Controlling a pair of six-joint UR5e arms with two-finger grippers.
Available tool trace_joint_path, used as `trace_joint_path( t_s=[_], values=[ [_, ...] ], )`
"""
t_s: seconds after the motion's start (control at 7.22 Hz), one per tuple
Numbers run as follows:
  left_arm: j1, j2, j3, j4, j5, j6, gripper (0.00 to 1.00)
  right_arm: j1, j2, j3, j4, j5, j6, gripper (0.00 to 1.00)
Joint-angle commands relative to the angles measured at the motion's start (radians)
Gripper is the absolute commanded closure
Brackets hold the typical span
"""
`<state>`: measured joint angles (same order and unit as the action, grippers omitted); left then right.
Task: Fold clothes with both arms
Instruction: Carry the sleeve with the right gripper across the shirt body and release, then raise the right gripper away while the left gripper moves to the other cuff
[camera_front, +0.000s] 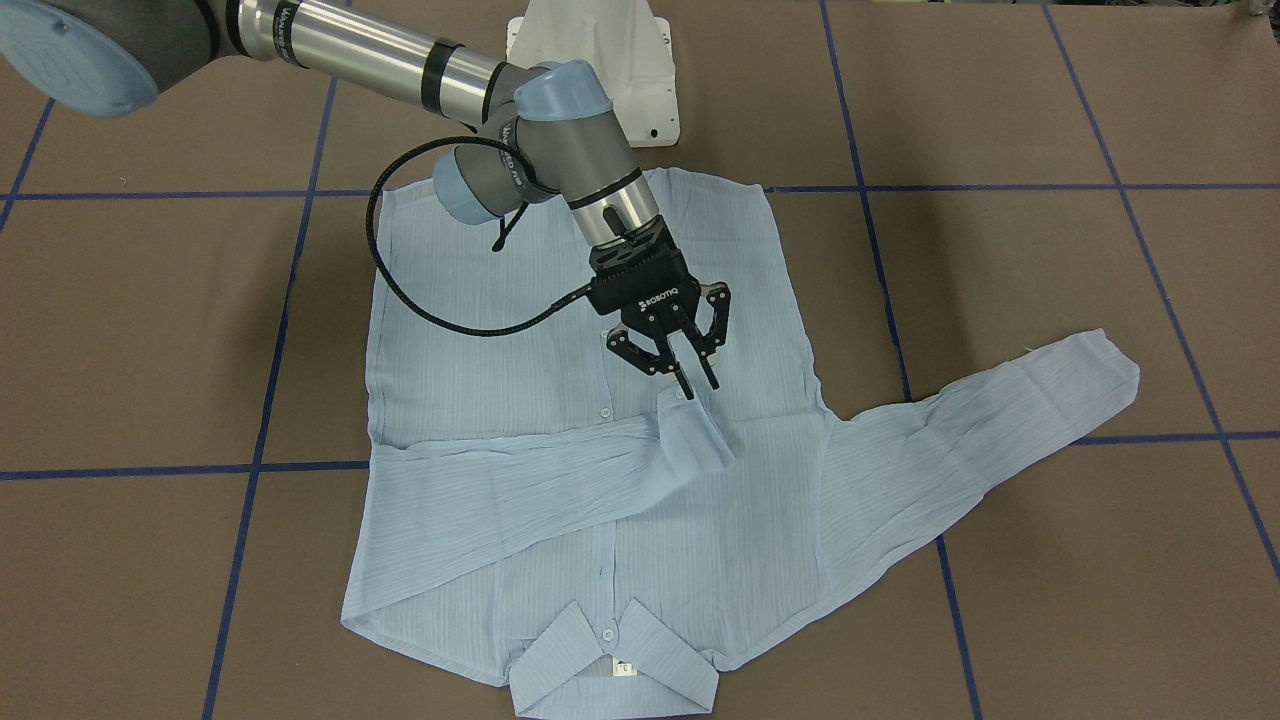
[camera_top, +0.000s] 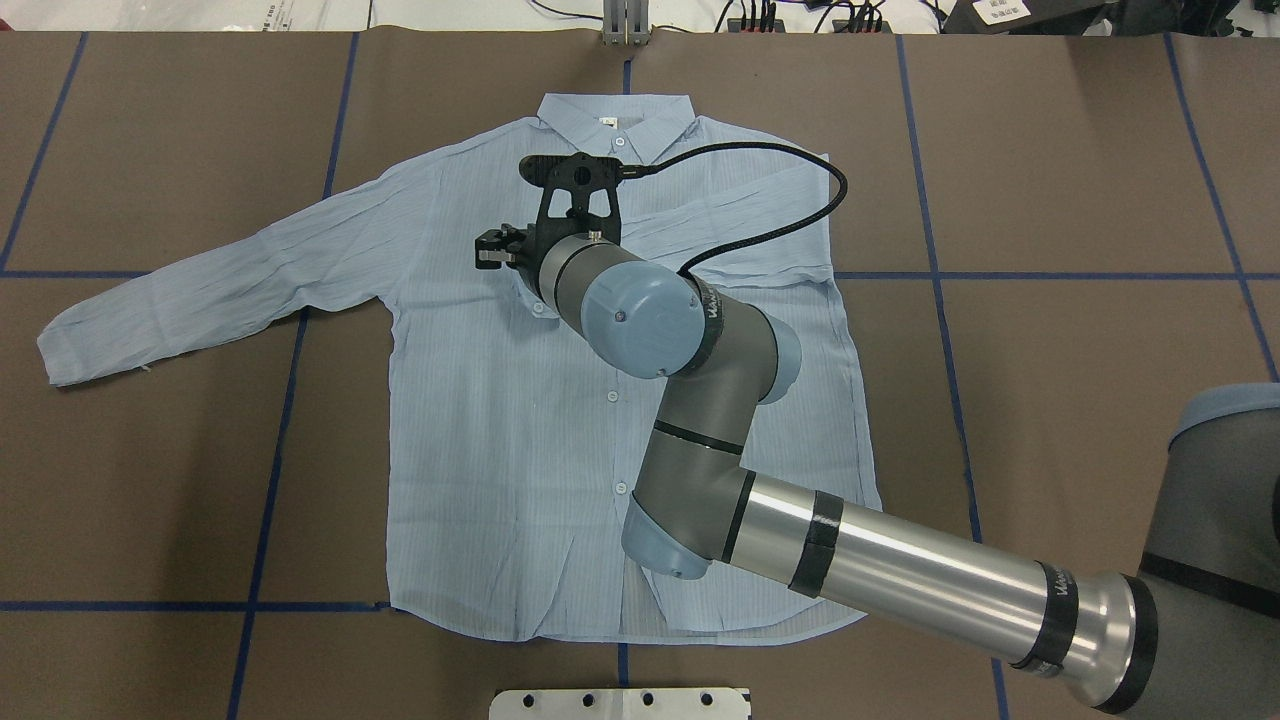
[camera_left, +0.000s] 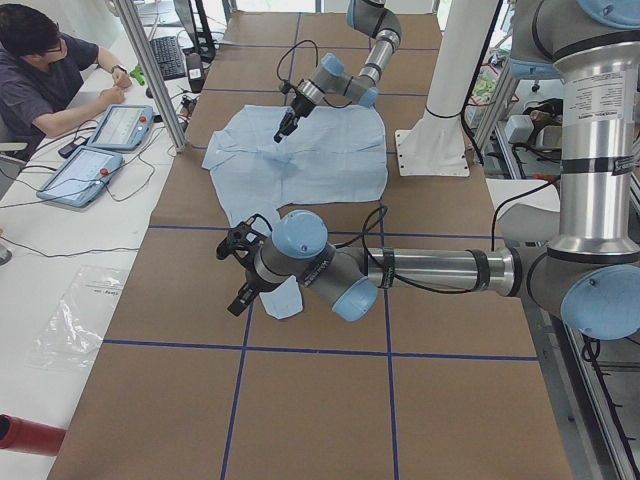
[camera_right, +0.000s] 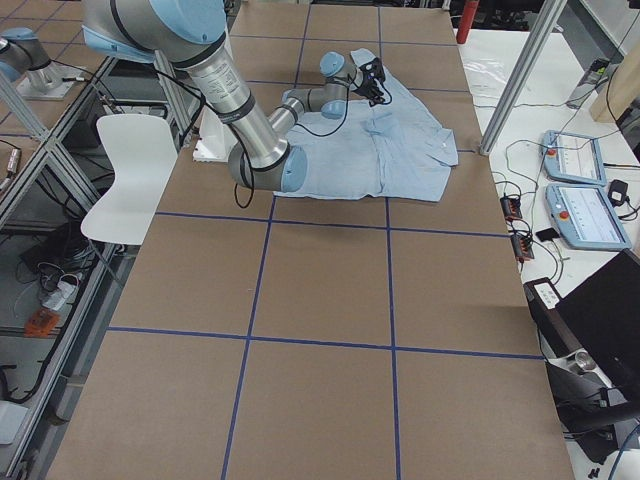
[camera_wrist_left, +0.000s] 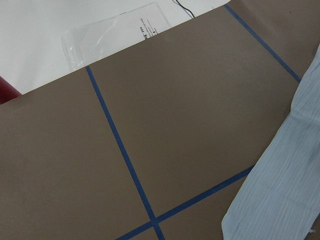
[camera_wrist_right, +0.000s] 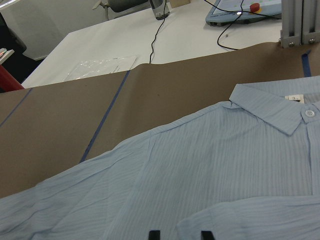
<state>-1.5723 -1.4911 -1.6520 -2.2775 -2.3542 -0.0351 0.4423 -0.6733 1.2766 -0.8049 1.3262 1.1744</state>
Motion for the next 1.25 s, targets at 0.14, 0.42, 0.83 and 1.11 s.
trace_joint_path(
  t_s=[0.14, 0.42, 0.83, 1.11],
  values=[
    [0.001, -0.023, 0.004, 0.000, 0.001, -0.005, 0.00, 0.019, 0.067, 0.025, -0.362, 0.014, 0.020, 0.00],
    [0.004, -0.052, 0.006, -0.007, -0.003, -0.098, 0.00, 0.218, 0.031, 0.050, -0.457, 0.338, 0.024, 0.00],
    [0.012, -0.035, -0.006, -0.129, -0.013, -0.179, 0.00, 0.488, -0.154, 0.188, -0.506, 0.644, -0.205, 0.00],
    [0.079, -0.017, 0.003, -0.204, -0.013, -0.298, 0.00, 0.669, -0.320, 0.283, -0.589, 0.816, -0.442, 0.00]
  ],
)
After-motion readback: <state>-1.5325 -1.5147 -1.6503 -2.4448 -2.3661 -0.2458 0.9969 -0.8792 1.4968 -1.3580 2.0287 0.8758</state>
